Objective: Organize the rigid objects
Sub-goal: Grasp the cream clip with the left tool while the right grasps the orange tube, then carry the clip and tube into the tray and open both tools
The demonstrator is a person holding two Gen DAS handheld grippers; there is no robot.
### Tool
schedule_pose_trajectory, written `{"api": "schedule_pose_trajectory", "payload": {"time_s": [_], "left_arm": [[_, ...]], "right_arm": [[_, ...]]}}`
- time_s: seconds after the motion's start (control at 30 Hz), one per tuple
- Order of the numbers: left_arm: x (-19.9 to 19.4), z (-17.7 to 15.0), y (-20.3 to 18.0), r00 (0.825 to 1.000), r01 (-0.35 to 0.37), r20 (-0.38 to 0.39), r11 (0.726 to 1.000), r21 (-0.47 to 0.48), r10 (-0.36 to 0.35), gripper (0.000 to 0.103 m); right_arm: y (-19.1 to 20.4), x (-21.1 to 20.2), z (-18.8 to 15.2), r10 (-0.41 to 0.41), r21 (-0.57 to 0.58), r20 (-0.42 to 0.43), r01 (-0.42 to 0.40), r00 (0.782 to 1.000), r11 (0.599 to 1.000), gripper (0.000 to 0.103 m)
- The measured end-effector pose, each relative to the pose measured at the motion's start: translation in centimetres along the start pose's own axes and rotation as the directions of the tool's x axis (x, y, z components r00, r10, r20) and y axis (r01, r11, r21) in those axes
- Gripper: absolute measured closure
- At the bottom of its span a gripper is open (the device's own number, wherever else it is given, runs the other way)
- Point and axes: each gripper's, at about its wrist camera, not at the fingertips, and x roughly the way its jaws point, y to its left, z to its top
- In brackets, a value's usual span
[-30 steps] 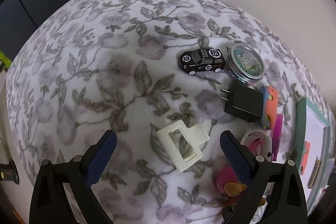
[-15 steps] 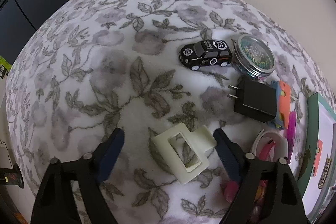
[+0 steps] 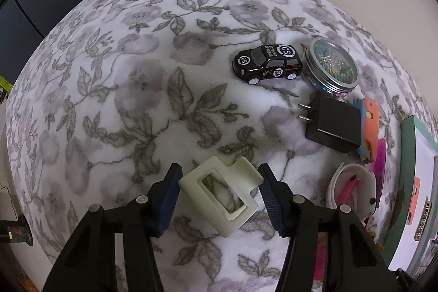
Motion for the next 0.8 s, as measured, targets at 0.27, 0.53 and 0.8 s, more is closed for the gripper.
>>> {"api": "schedule_pose_trajectory", "payload": {"time_s": [0.27,0.53,0.8], "left_arm": [[-1.9,0.7,0.8,1.0,-0.022,0.012,0.999,-0.024,0.023,0.045],[-6.8,1.8,1.2,0.994,0.015,0.108,0.999,-0.039,-0.01,0.045],[-13.6,1.5,-1.0,0.963,0.09,0.253,0.995,0.031,-0.095,0.045]], "right_arm": [[-2.7,-2.4,0.6,-0.018,0.037,0.059,0.016,0.998,0.999,0.077],[-4.7,-7.9,1.2,-0.033,0.083,0.191,0.017,0.981,0.996,0.077],[-6.9,-15.1,0.7,-0.108,0.151,0.366,0.055,0.924,0.987,0.077]]}}
